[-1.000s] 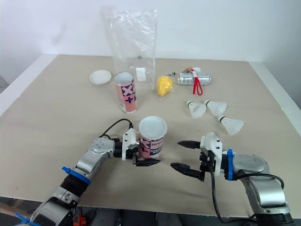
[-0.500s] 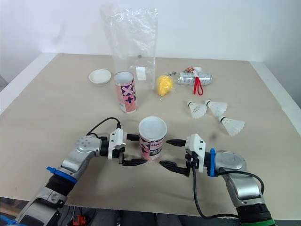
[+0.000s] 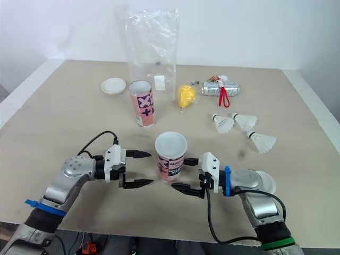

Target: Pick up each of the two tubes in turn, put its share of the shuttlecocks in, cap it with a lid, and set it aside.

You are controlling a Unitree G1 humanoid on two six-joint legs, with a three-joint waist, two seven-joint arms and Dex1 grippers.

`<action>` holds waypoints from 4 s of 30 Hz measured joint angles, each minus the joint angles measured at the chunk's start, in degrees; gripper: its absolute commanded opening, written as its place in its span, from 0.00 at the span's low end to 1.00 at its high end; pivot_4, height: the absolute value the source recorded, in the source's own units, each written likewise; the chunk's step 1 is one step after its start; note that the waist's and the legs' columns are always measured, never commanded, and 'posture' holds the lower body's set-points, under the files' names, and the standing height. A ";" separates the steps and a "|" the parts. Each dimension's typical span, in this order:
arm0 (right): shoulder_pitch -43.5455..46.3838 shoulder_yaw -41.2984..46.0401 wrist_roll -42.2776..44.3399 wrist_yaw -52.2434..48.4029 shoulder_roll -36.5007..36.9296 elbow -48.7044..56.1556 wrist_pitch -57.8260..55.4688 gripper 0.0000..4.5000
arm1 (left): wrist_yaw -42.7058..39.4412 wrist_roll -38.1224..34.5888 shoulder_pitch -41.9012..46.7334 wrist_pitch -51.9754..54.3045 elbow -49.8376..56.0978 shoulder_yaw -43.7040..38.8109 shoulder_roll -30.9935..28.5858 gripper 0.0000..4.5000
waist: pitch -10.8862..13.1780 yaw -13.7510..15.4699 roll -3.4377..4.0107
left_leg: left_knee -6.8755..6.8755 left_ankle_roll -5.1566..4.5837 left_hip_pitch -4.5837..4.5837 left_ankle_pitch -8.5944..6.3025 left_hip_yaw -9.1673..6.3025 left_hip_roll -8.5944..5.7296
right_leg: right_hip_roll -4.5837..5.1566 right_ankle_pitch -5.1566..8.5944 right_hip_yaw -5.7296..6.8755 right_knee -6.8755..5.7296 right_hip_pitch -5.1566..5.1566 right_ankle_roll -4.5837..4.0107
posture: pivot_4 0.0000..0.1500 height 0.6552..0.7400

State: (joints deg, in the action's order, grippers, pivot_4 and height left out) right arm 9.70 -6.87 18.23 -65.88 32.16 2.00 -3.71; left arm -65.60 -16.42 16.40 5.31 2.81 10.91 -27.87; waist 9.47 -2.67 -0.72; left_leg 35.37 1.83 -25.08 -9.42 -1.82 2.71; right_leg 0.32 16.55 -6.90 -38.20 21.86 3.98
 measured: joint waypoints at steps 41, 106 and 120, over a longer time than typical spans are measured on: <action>5.59 -4.72 -2.74 3.23 -13.87 -9.80 6.87 0.99 | 2.66 -2.68 -2.83 3.82 4.54 -0.31 -2.02 1.00 | 0.01 -0.04 -0.02 | 0.01 0.01 0.07 0.01 0.01 0.11 | -0.10 -0.09 0.05 -0.05 0.01 -0.13 | 1.00 1.00; 3.03 -3.33 -0.75 7.40 -12.74 -1.14 -0.53 0.69 | 2.76 -2.65 -0.90 3.51 3.40 0.15 -1.73 1.00 | 0.02 0.05 -0.03 | 0.01 0.04 0.01 0.03 0.02 0.16 | -0.16 -0.10 0.03 -0.10 0.07 -0.19 | 1.00 1.00; -20.32 31.31 9.74 34.51 -9.86 23.83 -8.98 0.69 | -2.89 -4.36 1.72 3.44 3.48 3.31 1.96 1.00 | 0.02 0.10 -0.02 | 0.05 0.08 0.02 0.00 0.13 0.04 | 0.01 -0.02 -0.06 -0.06 0.03 -0.08 | 1.00 1.00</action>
State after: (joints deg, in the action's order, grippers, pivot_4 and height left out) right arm -10.63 24.44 27.97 -31.38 22.31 25.83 -12.69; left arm -68.50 -20.78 18.12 8.75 6.29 14.22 -25.91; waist 9.49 -2.57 -0.73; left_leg 35.41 1.91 -25.06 -9.42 -1.70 2.75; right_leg 0.33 16.53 -6.96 -38.26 21.88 3.90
